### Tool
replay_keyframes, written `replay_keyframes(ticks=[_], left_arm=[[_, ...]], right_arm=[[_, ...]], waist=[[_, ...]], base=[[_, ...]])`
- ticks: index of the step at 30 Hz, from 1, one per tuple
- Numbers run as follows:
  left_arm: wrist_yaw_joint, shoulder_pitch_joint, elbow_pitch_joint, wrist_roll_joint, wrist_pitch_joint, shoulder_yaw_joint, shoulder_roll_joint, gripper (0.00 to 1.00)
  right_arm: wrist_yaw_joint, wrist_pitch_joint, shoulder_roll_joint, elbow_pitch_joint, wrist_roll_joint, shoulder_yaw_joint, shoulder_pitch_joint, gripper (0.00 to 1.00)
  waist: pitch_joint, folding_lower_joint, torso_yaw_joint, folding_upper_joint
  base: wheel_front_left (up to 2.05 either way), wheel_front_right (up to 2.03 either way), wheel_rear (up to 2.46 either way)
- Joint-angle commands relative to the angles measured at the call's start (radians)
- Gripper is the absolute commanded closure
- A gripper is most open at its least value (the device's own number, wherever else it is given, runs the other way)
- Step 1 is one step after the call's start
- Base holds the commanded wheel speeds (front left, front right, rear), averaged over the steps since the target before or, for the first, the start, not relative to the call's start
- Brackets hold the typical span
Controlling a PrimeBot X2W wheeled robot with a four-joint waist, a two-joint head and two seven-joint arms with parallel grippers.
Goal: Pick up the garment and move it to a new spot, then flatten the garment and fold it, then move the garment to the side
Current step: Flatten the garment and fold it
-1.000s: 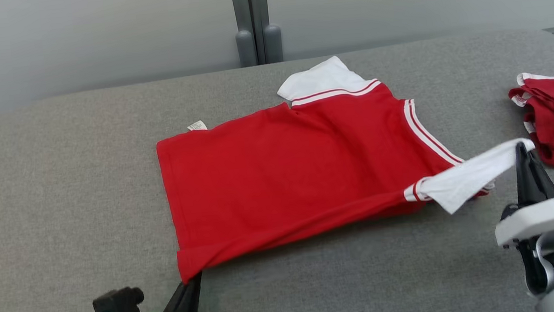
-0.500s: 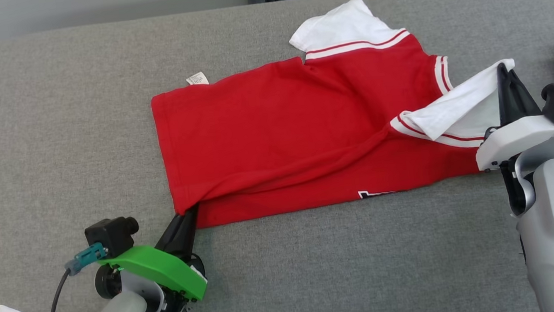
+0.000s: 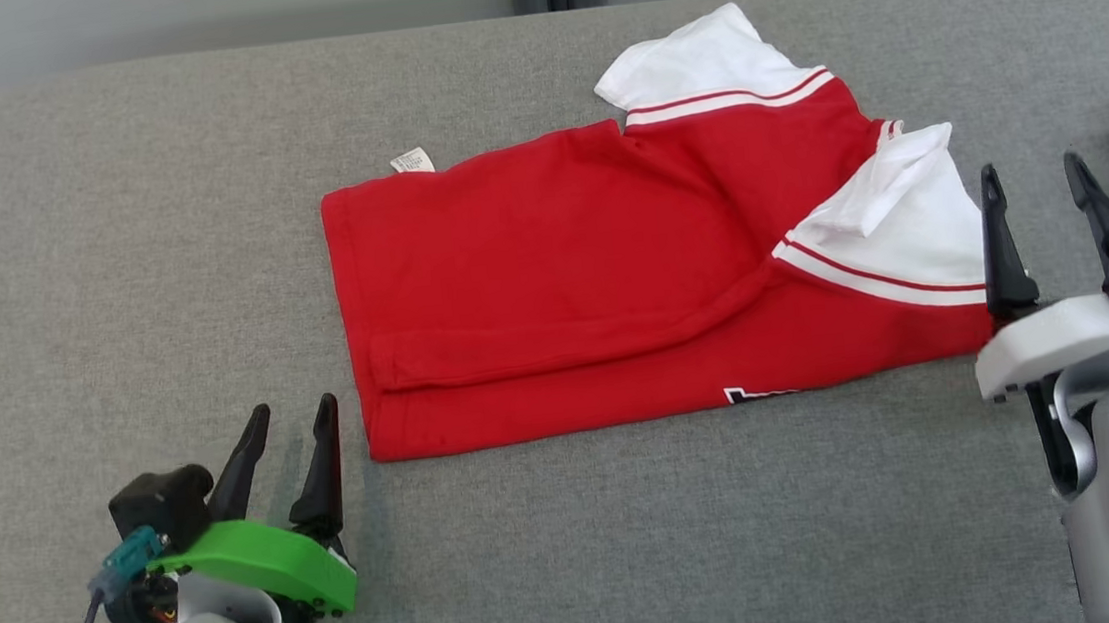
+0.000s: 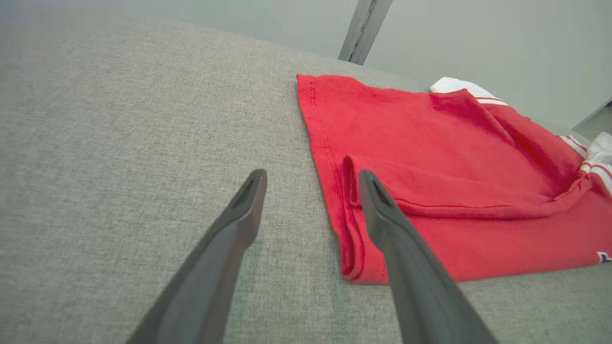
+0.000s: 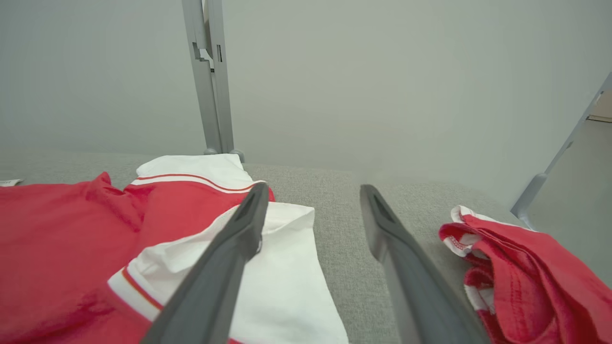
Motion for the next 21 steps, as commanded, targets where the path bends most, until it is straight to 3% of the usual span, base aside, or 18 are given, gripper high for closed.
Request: replay_keyframes(ticks=[1, 10, 17, 21], left_arm=[[0.003, 0.031, -0.016, 0.060, 0.000, 0.043, -0.013, 0.00], [0.003, 0.219, -0.092, 0.355, 0.000, 0.249, -0.129, 0.00], [0.003, 0.352, -0.119, 0.440, 0.000, 0.312, -0.188, 0.00], [0.003, 0.407, -0.119, 0.456, 0.000, 0.302, -0.203, 0.00]], right_arm=[[-0.002, -0.004, -0.004, -0.013, 0.014, 0.004, 0.038, 0.00], [-0.002, -0.004, -0.005, -0.004, 0.081, 0.037, 0.214, 0.00], [-0.002, -0.004, -0.004, 0.025, 0.115, 0.037, 0.328, 0.00], [-0.002, -0.004, -0.004, 0.036, 0.125, 0.047, 0.370, 0.00]], waist=[[-0.034, 0.0000, -0.007, 0.0000], [-0.143, 0.0000, -0.033, 0.0000], [-0.224, 0.0000, -0.037, 0.0000], [-0.241, 0.0000, -0.036, 0.0000]], base=[[0.00, 0.00, 0.00], [0.00, 0.00, 0.00], [0.00, 0.00, 0.00], [0.00, 0.00, 0.00]])
